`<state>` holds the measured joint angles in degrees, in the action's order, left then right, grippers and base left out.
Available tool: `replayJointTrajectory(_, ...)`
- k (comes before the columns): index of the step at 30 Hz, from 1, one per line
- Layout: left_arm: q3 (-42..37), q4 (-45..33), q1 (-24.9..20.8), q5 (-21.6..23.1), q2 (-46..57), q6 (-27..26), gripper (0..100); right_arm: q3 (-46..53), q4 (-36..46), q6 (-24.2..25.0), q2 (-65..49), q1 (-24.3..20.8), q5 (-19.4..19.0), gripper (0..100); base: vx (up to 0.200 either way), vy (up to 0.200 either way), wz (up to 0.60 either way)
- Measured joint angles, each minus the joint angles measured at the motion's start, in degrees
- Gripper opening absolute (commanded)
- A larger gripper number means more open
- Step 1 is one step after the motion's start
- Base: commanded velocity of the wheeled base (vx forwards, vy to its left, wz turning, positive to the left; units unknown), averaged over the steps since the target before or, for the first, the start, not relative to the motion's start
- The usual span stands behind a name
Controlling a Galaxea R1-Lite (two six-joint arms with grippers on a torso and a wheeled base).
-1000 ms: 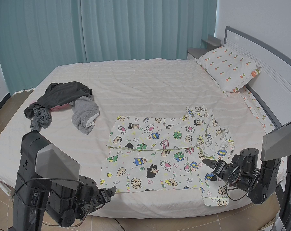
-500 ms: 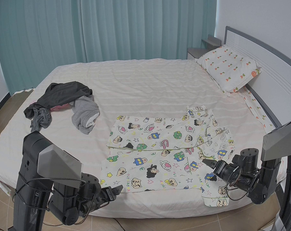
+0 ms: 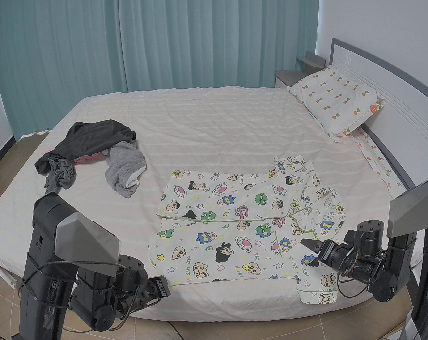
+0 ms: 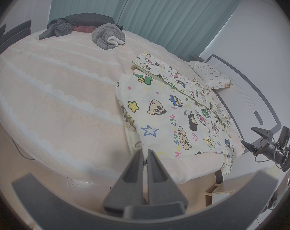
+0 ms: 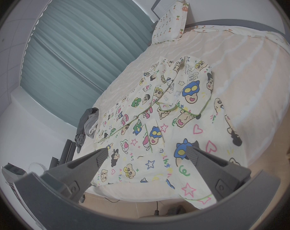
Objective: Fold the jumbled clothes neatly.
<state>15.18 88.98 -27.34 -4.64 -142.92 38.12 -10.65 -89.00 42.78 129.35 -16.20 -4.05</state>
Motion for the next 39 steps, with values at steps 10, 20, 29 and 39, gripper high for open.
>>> replayJointTrajectory(10,-1.87,0.00,-0.10,-0.30,0.00,0.33,0,3.63,0.00,-7.96,0.44,2.18,-0.71,100,0.000,0.000,0.00)
replayJointTrajectory(20,-2.62,0.00,0.94,-3.95,0.22,5.83,0,5.67,0.02,-16.51,6.62,5.81,1.40,100,0.000,0.000,0.00)
replayJointTrajectory(29,-3.94,0.00,1.06,-4.46,1.58,6.49,0,6.33,0.00,-19.76,9.45,8.37,2.49,100,0.000,0.000,0.00)
replayJointTrajectory(39,-4.10,0.00,1.02,-4.49,1.94,6.50,0,4.85,0.00,-20.97,13.81,8.52,2.00,100,0.000,0.000,0.00)
